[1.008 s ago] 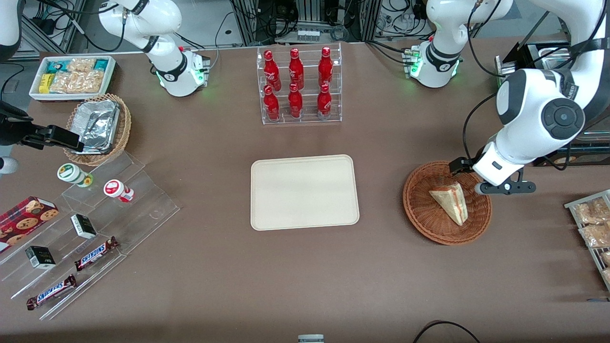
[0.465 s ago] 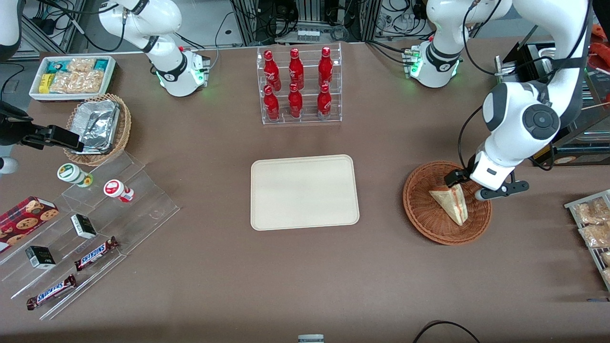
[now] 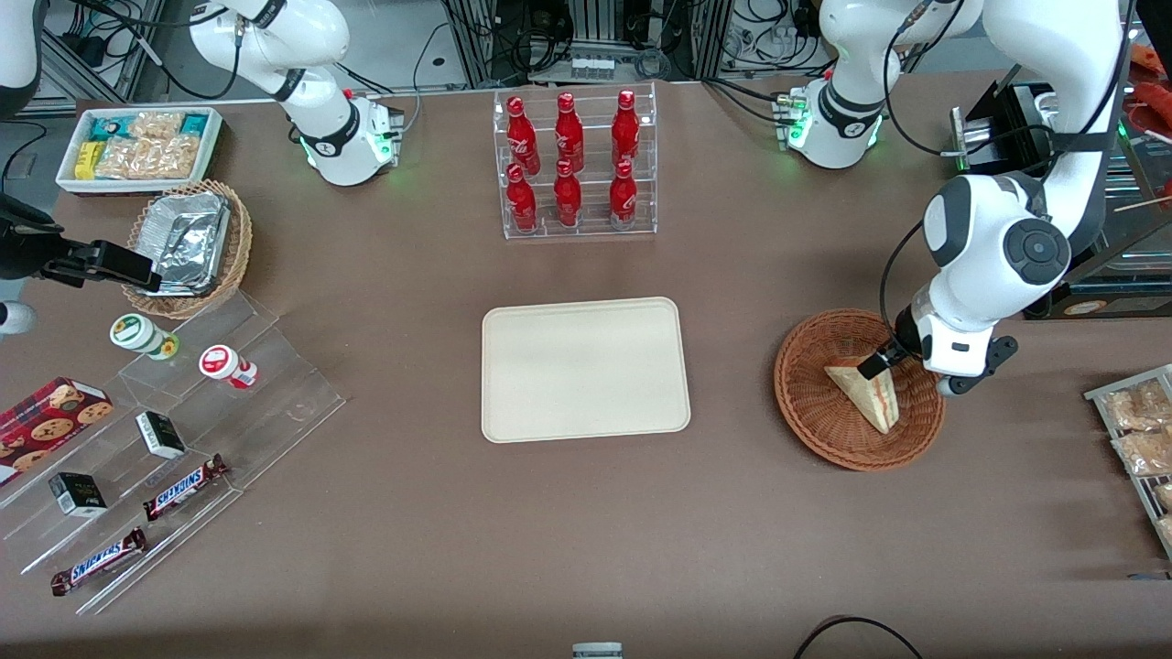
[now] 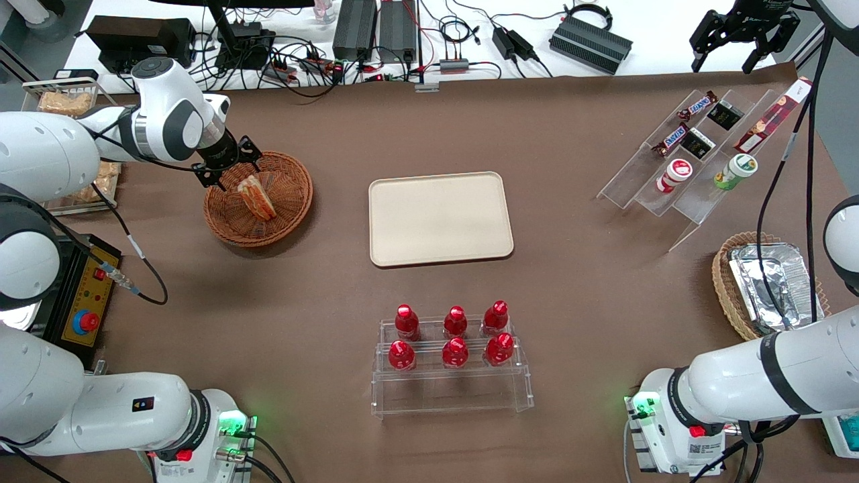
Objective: Place sandwich from basket to tray
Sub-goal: 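Lower the open left gripper around the wrapped sandwich in the basket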
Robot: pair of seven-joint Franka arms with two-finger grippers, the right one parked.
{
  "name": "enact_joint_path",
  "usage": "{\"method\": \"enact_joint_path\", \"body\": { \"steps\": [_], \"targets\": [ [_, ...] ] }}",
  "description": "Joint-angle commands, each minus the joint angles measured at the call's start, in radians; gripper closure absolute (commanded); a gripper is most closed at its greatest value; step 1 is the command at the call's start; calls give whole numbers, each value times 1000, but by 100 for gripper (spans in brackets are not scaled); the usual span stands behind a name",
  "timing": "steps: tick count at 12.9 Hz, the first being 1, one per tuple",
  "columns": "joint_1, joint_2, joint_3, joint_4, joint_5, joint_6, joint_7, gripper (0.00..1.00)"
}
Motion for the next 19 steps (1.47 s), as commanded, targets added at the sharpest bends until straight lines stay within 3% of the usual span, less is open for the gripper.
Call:
{"method": "enact_joint_path", "body": {
  "steps": [1, 11, 13, 14, 19],
  "targets": [
    [8, 24, -10, 5, -9, 25, -20, 0],
    [5, 137, -10, 27, 71, 103, -8, 1],
    [8, 141, -10, 25, 71, 105, -9, 82],
    [6, 141, -10, 25, 71, 103, -9, 98],
    [8, 104, -11, 45, 71, 18, 9, 100]
  ]
}}
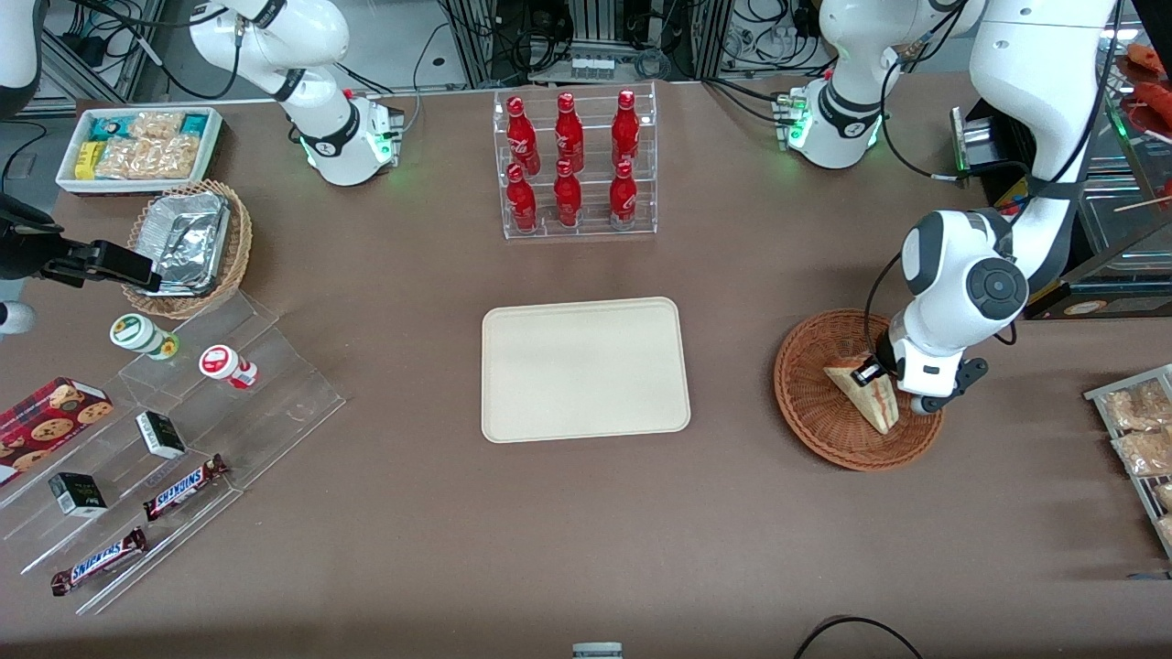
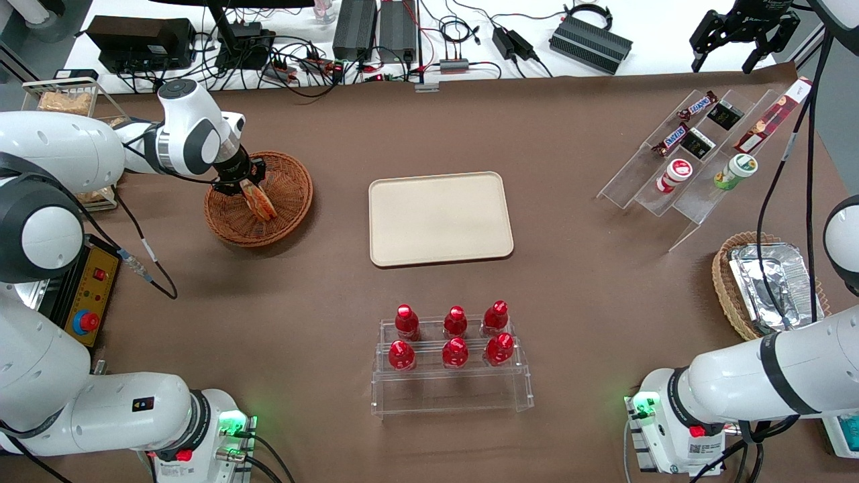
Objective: Place sandwich from basket to tray
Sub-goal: 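Lower the open left gripper around the wrapped sandwich in the basket, then close the left gripper on the sandwich and lift it from the basket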
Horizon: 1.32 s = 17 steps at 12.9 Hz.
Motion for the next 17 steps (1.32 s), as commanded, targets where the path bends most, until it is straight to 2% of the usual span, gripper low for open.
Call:
{"method": "enact_joint_path", "body": {
  "steps": [1, 5, 9, 14, 17],
  "targets": [
    [7, -39, -7, 62, 17, -146, 44, 100],
    [-44, -35, -38, 240, 19, -392, 75, 100],
    [-205, -19, -40, 306, 16, -434, 122, 100],
    [-432, 174, -41, 536, 8, -508, 99, 100],
    [-536, 280, -43, 649, 13, -508, -26, 100]
  ]
}}
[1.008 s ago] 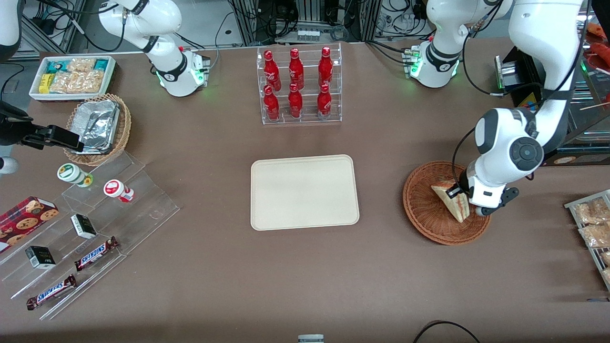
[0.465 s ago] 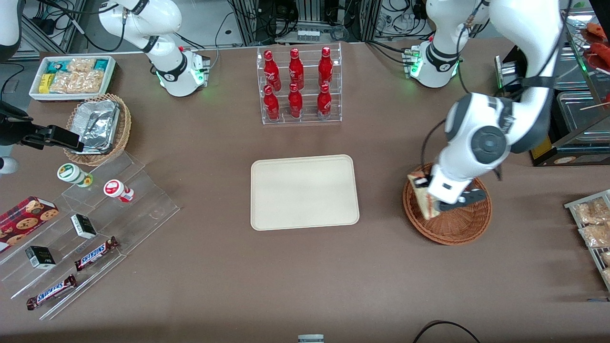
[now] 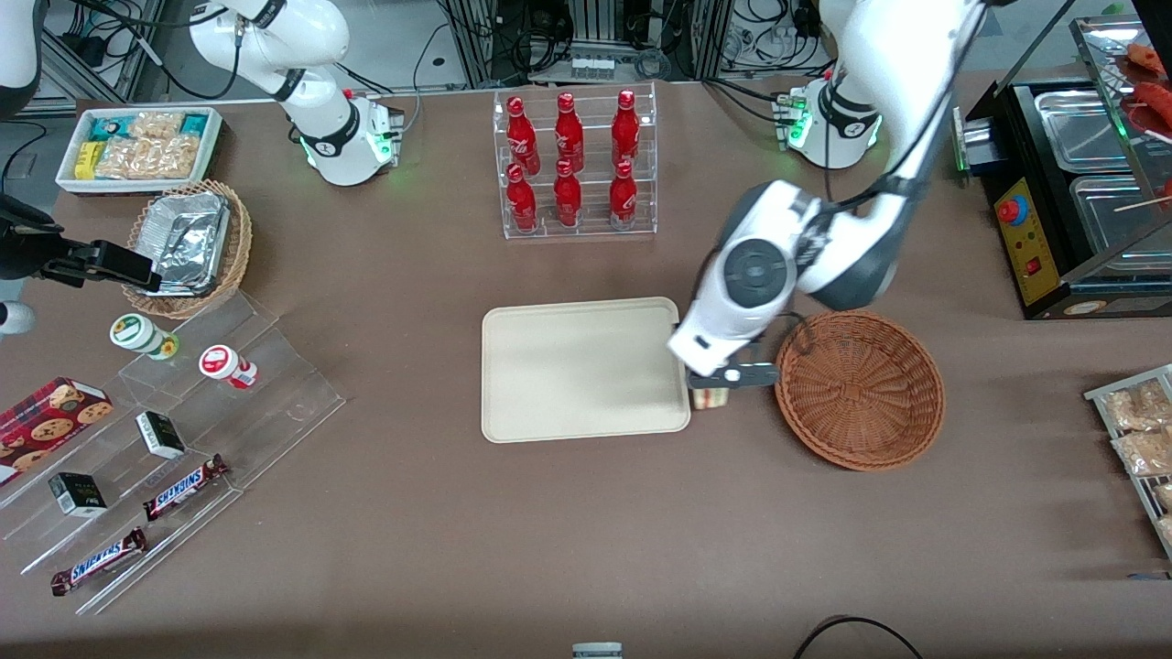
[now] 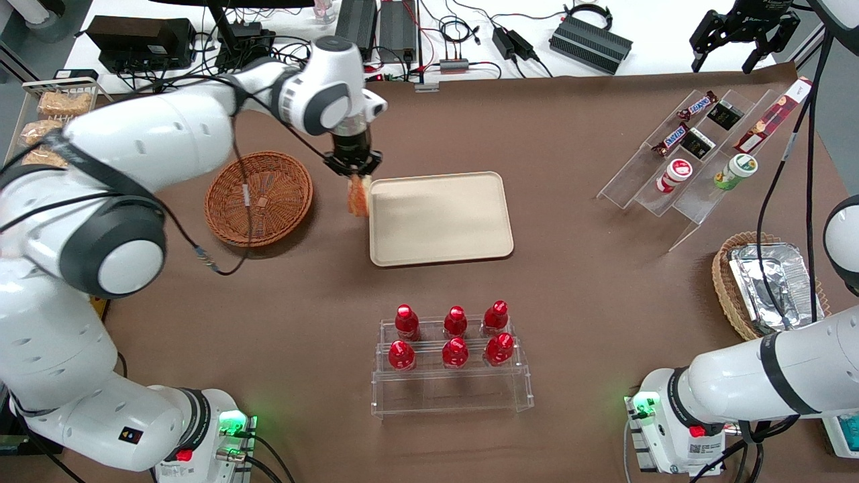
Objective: Place sandwich from basket to tray
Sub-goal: 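Carry the sandwich with the left gripper over the cream tray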
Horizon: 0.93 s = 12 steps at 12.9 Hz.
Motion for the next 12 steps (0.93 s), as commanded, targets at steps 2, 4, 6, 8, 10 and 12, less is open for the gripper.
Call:
{"method": "enact_joint_path", "body": {
  "steps": [2, 4, 6, 8, 10, 12],
  "targets": [
    [-125, 142, 12, 187, 7, -35, -125, 100],
    [-177, 201, 12, 262, 7, -31, -182, 100],
    [-217, 261, 10, 333, 6, -29, -237, 100],
    [-249, 302, 12, 374, 6, -11, -297, 100],
    [-269, 322, 13, 380, 11, 38, -333, 100],
    [-281, 339, 16, 385, 12, 54, -353, 100]
  ]
}}
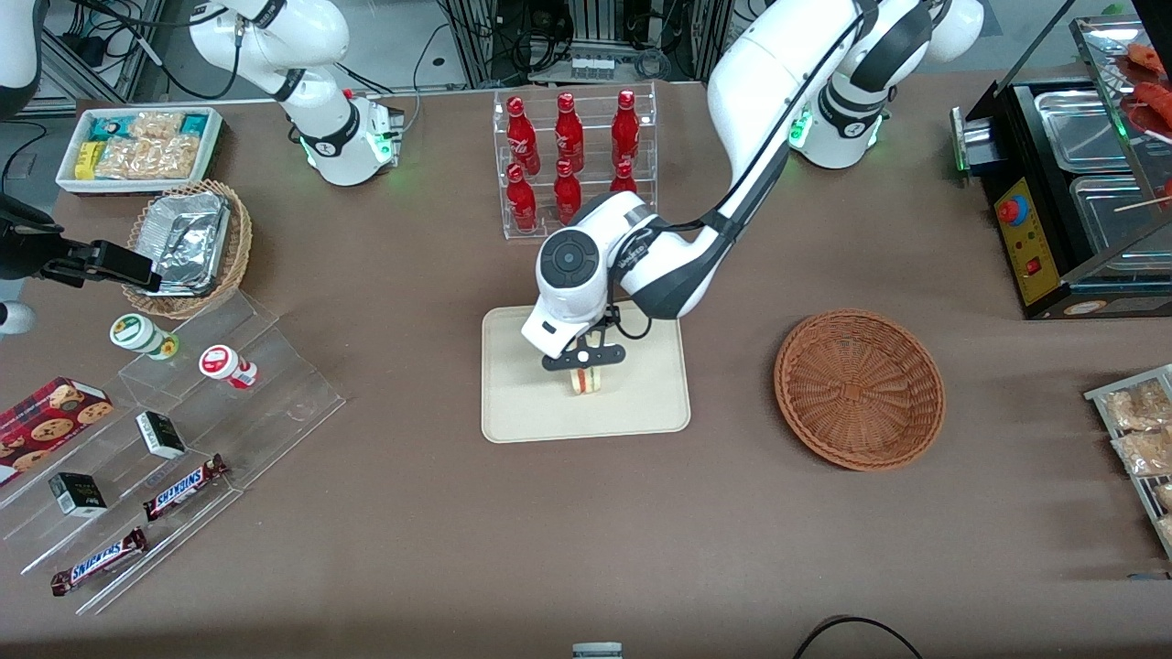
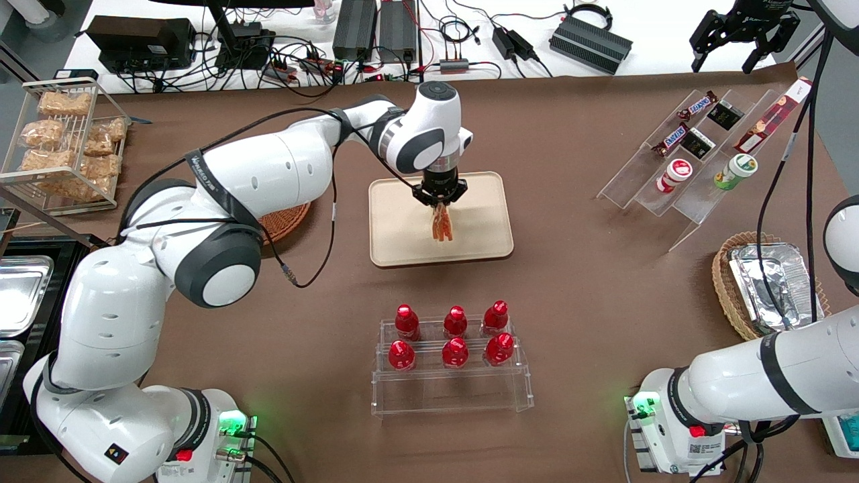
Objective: Place sandwich from basket to tray
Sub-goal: 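Carry the sandwich with the left gripper over the cream tray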
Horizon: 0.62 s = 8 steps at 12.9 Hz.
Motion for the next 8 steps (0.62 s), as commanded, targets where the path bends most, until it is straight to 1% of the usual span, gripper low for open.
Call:
{"method": "enact_joint_path", "body": {
  "steps": [1, 3, 5, 8],
  "targets": [
    [-27, 35, 16, 54, 13, 2, -38, 100],
    [-27, 49, 19, 63, 23, 5, -38, 100],
    [-27, 70, 17, 77, 53, 14, -44, 100],
    [-27, 75, 19, 77, 58, 26, -45, 100]
  ]
}}
